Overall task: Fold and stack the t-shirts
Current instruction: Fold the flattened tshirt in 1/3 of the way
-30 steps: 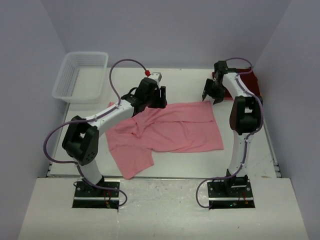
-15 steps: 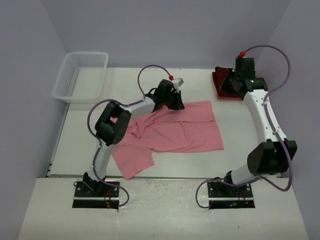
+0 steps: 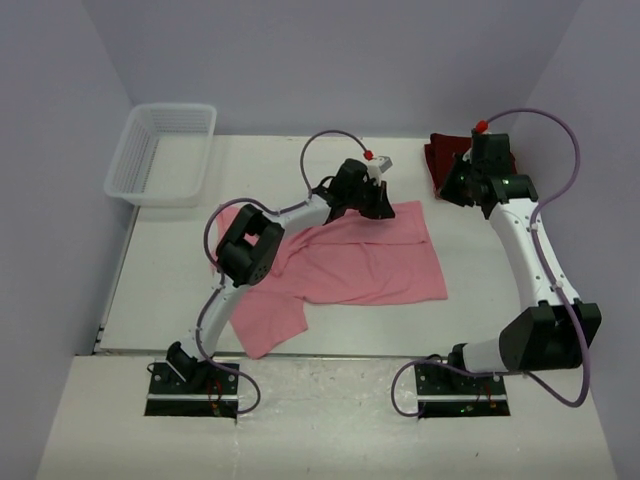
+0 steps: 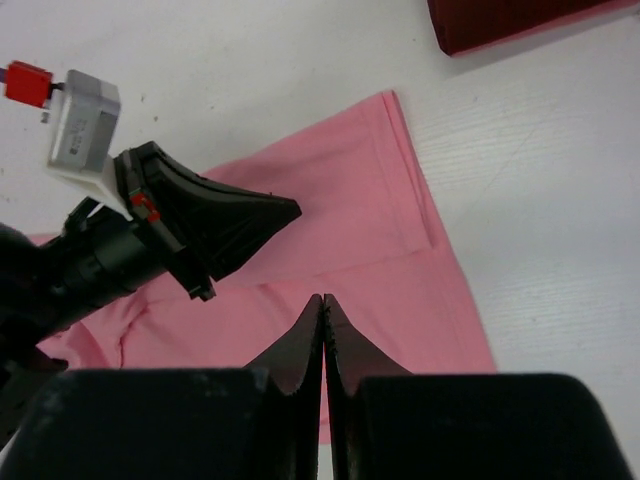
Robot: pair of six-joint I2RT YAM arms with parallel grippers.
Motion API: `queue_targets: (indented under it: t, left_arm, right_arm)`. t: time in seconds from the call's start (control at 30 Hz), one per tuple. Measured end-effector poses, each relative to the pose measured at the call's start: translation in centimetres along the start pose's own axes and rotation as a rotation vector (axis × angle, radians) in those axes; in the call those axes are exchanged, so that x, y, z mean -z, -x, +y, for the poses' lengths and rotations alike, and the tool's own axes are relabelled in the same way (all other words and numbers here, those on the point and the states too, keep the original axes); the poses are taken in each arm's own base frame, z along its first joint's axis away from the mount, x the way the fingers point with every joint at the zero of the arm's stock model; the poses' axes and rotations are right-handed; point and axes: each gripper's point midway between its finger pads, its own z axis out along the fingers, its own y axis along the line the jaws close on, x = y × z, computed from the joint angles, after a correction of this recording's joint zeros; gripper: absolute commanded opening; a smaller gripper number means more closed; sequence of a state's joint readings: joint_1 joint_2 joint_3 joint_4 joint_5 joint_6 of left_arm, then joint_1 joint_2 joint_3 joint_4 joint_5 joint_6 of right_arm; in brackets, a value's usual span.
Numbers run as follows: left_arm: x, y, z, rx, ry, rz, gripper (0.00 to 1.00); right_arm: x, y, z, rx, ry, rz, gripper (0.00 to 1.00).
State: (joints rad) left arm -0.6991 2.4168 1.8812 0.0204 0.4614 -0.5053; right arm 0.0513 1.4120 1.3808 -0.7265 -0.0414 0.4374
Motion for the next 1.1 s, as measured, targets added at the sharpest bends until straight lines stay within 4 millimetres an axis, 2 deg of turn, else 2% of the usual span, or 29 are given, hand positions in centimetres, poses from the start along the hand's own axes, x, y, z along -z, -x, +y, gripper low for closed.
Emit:
queue_targets:
  t: [0.27, 0.4, 0.63, 0.93, 1.1]
  left_arm:
    - [-2.6, -3.1, 3.2, 0.049, 0.088, 0.071, 0.0]
    - [-4.1, -2.2, 2.7, 0.02, 0.109, 0.061, 0.0]
    - [-6.4, -2.7, 0.6, -0.039, 0.068, 0.06, 0.02]
    - [-7.1, -3.0, -0.3, -0.104, 0.047, 0.057, 0.05]
    - [-6.1, -2.8, 0.1, -0.162, 0.112, 0.053, 0.22]
  right_arm:
    - [2.7, 0.3, 0.6, 0.005, 0.053, -0.071, 0.0]
    - [2.8, 0.0, 0.9, 0.004, 0.08, -0.078, 0.0]
    - [1.7, -2.0, 0.7, -0.011, 0.096, -0.029, 0.0]
    - [1.6, -2.2, 1.2, -0.018, 0.13, -0.026, 0.0]
    - [1.2, -2.8, 1.4, -0.021, 0.151, -0.013, 0.0]
